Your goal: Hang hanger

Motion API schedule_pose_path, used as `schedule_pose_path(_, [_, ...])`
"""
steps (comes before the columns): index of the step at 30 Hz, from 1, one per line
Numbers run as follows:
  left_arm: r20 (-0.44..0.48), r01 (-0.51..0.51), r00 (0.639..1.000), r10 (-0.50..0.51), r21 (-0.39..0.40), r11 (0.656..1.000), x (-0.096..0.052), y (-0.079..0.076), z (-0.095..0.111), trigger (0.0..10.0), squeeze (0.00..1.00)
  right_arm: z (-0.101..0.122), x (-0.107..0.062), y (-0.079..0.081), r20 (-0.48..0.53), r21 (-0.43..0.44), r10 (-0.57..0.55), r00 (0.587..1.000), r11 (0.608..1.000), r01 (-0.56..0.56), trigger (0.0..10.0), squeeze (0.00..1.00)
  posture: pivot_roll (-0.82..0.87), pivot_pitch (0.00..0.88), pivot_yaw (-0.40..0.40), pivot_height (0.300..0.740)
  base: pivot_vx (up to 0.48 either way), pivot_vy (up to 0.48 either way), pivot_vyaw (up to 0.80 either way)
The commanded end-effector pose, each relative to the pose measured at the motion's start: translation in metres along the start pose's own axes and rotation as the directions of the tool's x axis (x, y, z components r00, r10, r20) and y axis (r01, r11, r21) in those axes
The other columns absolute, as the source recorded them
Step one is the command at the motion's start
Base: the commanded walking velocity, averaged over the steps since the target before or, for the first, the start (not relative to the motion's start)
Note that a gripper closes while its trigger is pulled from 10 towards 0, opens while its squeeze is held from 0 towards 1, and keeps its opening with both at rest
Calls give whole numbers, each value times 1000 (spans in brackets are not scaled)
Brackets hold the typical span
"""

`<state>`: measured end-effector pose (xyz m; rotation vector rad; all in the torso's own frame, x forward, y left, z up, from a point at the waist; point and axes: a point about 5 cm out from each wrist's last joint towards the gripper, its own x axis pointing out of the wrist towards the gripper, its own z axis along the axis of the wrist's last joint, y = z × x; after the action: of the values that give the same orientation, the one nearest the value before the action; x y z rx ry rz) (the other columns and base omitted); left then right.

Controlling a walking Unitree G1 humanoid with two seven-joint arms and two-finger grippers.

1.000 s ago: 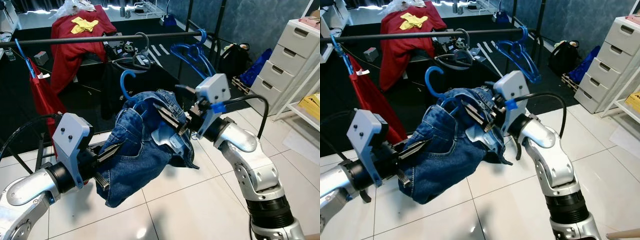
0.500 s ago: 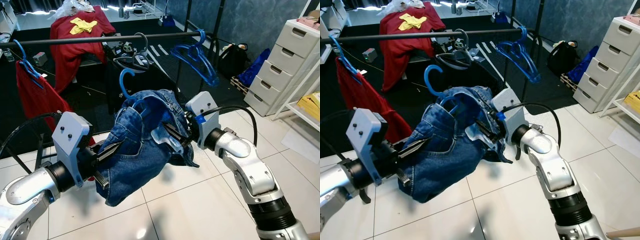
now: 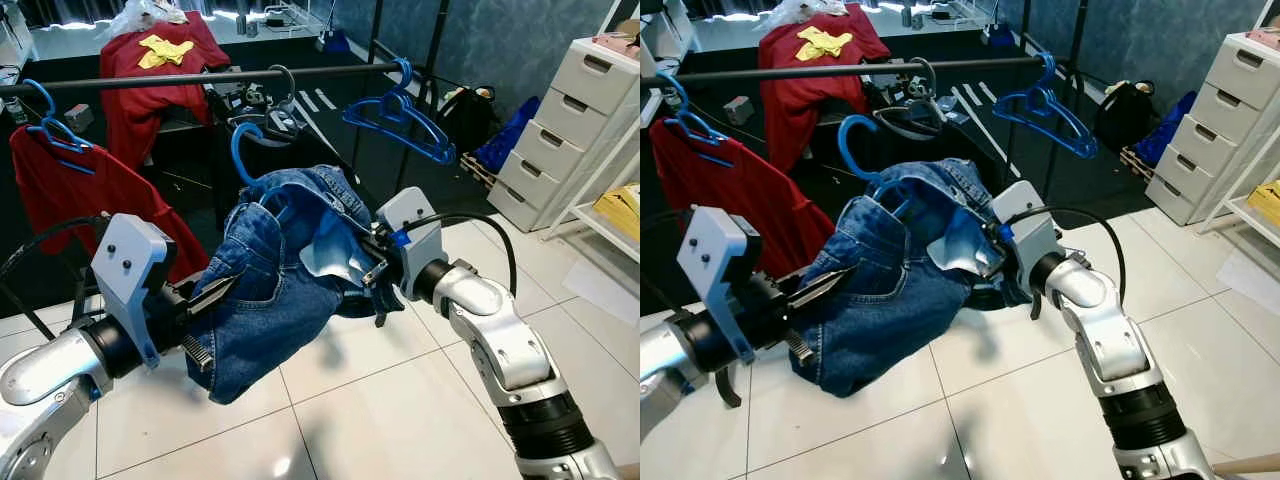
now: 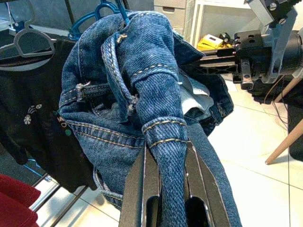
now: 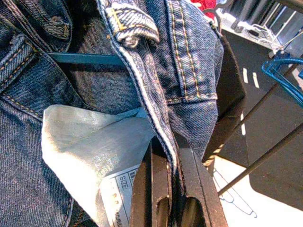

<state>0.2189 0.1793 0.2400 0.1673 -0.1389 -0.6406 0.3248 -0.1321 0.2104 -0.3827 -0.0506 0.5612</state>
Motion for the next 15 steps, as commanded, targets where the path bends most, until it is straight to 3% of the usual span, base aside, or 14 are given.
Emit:
schedule_pose_path(1, [42, 11, 999, -12, 32, 999, -3, -1, 11, 10000, 0, -4, 0, -2, -26, 3, -9, 1000, 1000, 9, 0, 0, -77, 90, -34, 740, 0, 0, 0])
schedule_pose_path(5, [30, 13, 999, -14, 42, 999, -7, 2, 11, 10000, 0, -4, -1, -7, -25, -1, -27, 999, 1000, 27, 0, 0, -78, 91, -32, 740, 0, 0, 0])
schedule_pose_path(7, [-52, 83, 996, -78, 93, 992, -21, 2, 5, 10000, 0, 0, -4, -27, -15, -13, -93, 996, 996, 93, 0, 0, -80, 90, -32, 740, 0, 0, 0])
schedule_pose_path(9, [-52, 83, 996, -78, 93, 992, -21, 2, 5, 10000, 0, 0, -4, -27, -15, -13, -93, 996, 996, 93, 0, 0, -80, 90, -32, 740, 0, 0, 0])
schedule_pose_path(10, [-93, 116, 990, -106, 116, 986, -29, 2, 3, 10000, 0, 3, -6, -38, -11, -19, -127, 992, 992, 127, 0, 0, -79, 90, -33, 740, 0, 0, 0])
schedule_pose_path(12, [-93, 116, 990, -106, 116, 986, -29, 2, 3, 10000, 0, 3, -6, -38, -11, -19, -127, 992, 992, 127, 0, 0, -79, 90, -33, 740, 0, 0, 0])
schedule_pose_path(13, [-152, 177, 976, -156, 133, 975, -38, 0, -1, 10000, 0, 5, -8, -49, -4, -24, -167, 986, 986, 167, 0, 0, -77, 89, -32, 740, 0, 0, 0])
schedule_pose_path(15, [-152, 177, 976, -156, 133, 975, -38, 0, -1, 10000, 0, 5, -8, -49, -4, -24, -167, 986, 986, 167, 0, 0, -77, 89, -32, 740, 0, 0, 0])
